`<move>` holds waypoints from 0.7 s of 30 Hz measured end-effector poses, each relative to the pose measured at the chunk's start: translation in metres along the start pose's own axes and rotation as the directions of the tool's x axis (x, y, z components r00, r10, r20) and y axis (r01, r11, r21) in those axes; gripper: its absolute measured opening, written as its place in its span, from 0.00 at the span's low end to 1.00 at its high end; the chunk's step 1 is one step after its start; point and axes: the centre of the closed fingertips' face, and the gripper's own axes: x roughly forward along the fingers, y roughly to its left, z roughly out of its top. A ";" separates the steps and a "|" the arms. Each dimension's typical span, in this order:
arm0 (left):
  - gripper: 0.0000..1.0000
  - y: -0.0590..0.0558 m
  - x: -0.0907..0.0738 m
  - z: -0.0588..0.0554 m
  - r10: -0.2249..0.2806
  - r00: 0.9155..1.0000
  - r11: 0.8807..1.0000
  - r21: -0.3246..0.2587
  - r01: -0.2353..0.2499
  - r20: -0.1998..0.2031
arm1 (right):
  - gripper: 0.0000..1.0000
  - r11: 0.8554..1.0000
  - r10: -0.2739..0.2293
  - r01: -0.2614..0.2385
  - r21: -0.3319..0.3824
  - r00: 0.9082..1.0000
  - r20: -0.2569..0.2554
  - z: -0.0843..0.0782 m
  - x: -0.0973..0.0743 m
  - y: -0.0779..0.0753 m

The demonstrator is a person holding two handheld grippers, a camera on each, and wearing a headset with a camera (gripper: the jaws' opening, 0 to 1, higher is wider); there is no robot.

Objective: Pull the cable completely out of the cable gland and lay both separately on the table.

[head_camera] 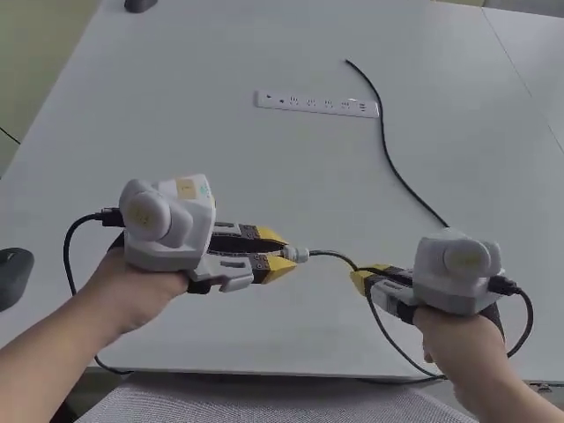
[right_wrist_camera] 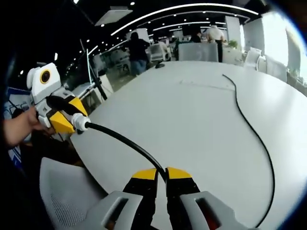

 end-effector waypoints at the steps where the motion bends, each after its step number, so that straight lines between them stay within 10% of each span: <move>1: 0.15 0.000 0.000 0.000 0.000 1.000 1.000 0.000 0.000 0.001 | 0.01 1.000 -0.001 0.001 0.027 1.000 0.001 -0.002 0.001 -0.003; 21: 0.15 -0.005 0.005 0.004 -0.007 1.000 1.000 0.002 0.007 0.009 | 0.01 0.956 -0.027 0.035 0.293 0.999 -0.031 -0.034 0.009 -0.028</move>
